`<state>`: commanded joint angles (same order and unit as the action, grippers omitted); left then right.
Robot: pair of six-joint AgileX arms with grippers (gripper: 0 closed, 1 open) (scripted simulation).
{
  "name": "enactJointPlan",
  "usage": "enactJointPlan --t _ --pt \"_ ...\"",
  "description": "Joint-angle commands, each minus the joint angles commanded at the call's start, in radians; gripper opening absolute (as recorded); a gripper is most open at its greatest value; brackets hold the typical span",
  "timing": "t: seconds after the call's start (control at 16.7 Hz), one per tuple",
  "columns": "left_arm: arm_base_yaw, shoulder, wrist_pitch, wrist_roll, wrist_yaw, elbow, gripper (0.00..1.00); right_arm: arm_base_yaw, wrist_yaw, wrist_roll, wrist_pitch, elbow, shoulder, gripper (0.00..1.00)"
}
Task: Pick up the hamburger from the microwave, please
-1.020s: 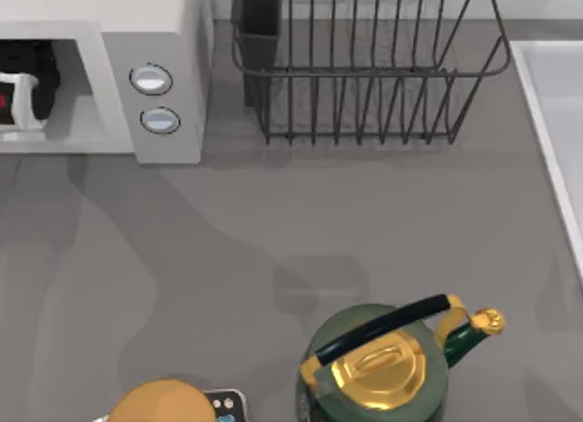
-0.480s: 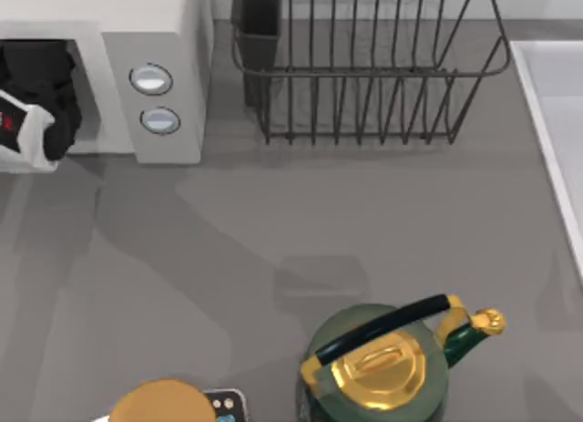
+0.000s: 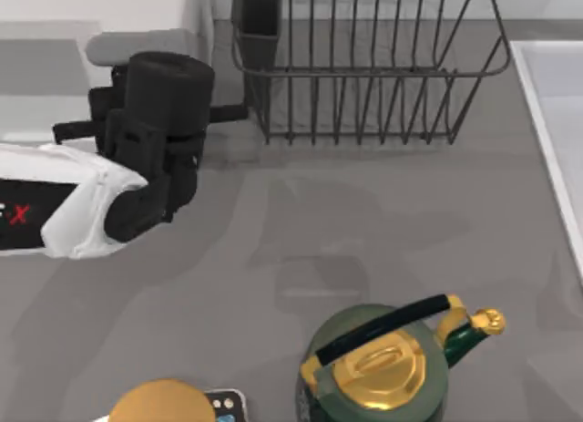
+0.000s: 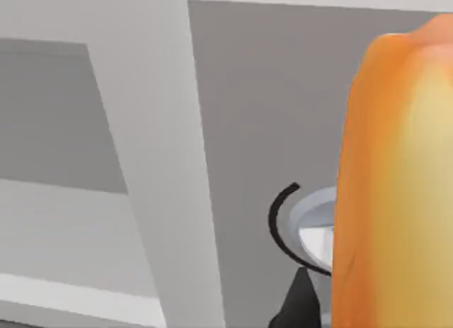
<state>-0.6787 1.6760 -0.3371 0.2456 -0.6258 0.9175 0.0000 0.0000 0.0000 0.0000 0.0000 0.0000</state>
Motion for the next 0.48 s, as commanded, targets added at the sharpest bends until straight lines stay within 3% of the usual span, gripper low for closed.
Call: enactJointPlan --t 0.3,0.48 --pt "-0.036 -0.039 0.010 0.013 -0.009 -0.039 0.00 0.000 0.000 0.000 0.000 0.000 0.000 1.00" --pt "0.010 -0.002 -0.024 0.013 -0.027 -0.059 0.00 0.000 0.000 0.000 0.000 0.000 0.000 1.00"
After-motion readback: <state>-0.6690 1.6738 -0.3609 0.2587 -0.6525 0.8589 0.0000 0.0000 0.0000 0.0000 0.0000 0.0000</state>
